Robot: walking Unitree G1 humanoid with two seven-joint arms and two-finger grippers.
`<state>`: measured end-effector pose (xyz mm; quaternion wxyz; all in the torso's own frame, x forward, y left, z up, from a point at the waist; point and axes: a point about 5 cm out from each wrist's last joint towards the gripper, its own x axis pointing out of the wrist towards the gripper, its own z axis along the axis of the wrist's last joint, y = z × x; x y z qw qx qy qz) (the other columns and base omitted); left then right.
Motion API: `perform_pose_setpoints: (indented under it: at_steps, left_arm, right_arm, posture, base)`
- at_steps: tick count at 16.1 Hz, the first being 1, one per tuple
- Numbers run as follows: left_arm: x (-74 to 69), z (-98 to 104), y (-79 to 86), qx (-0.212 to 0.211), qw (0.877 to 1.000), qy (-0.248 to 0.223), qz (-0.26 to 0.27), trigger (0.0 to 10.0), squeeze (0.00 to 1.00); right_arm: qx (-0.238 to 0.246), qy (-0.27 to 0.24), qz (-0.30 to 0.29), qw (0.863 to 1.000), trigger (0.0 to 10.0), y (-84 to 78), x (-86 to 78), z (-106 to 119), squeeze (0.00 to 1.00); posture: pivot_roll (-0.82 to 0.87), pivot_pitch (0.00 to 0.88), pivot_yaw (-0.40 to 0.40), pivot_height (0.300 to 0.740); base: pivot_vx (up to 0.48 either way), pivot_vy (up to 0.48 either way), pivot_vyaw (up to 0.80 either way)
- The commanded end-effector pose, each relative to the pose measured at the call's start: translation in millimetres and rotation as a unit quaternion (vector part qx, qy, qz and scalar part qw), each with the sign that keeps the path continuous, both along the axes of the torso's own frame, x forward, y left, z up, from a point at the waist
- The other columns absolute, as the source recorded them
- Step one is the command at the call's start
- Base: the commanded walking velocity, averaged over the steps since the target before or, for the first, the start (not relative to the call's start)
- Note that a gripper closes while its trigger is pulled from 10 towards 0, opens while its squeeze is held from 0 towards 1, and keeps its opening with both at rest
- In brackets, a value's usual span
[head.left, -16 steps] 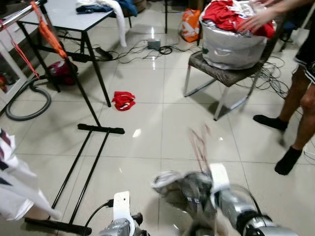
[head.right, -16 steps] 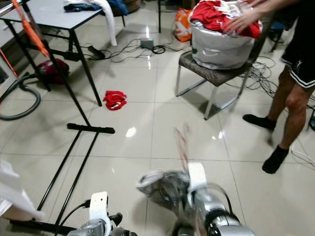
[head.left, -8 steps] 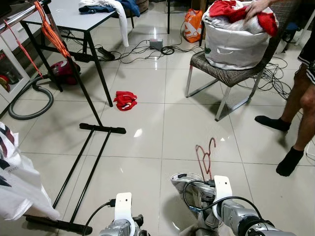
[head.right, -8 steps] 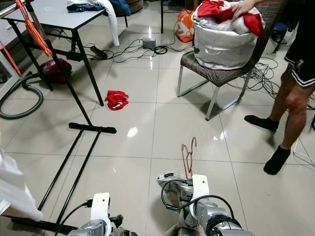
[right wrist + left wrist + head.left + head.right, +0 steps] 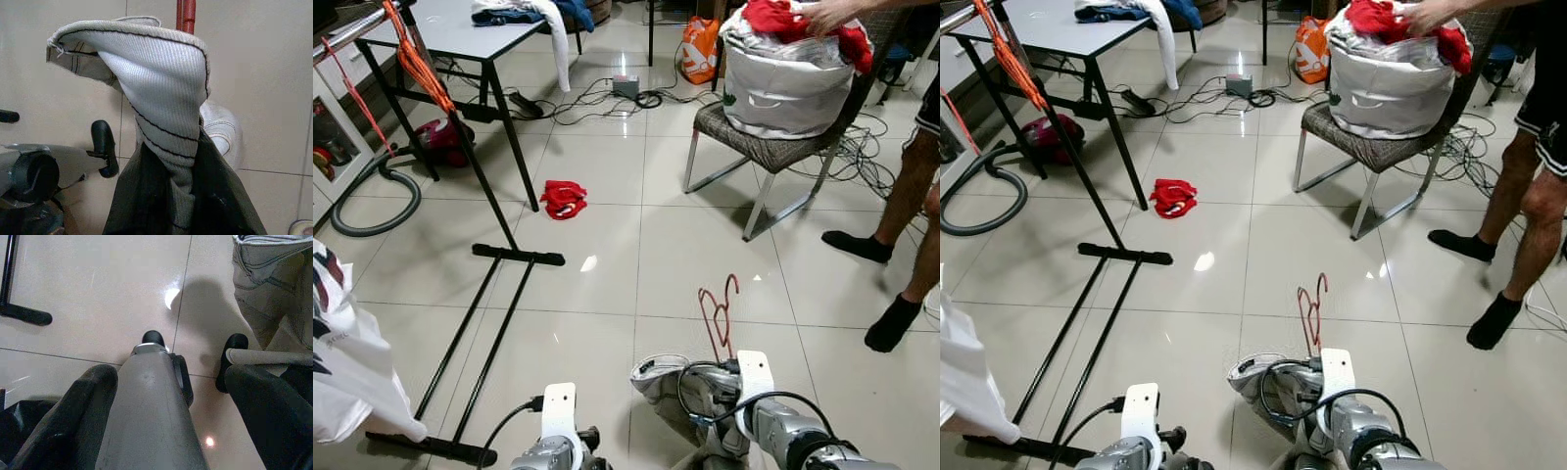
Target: Hang hanger
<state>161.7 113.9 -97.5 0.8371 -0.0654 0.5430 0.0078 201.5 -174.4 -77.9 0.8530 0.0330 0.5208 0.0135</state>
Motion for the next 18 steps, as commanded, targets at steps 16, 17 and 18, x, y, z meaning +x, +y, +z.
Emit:
perform_pose_setpoints:
  at_steps: [16, 17, 18]
  left_arm:
    - [10.3, 5, -7.3, 0.000, 0.999, -0.016, -0.030, 10.0, 0.00]
    - [10.0, 5, -6.0, -0.001, 1.000, -0.016, -0.027, 10.0, 0.00]
    - [7.9, 4, -7.1, 0.001, 0.999, -0.015, -0.040, 10.0, 0.00]
  right_arm:
    - [-0.008, -0.033, -0.018, 0.999, 10.0, -1.9, 16.4, 9, 0.00]
    - [-0.007, -0.033, -0.015, 0.999, 10.0, 1.6, 16.8, 9, 0.00]
    - [-0.004, -0.035, -0.011, 0.999, 10.0, 7.7, 18.3, 9, 0.00]
  posture:
    - [-0.09, 0.000, 0.094, 0.740]
    - [-0.09, 0.000, 0.091, 0.740]
    - [-0.08, 0.000, 0.088, 0.740]
  base:
    - [0.000, 0.000, 0.00]
    - [0.000, 0.000, 0.00]
    - [0.000, 0.000, 0.00]
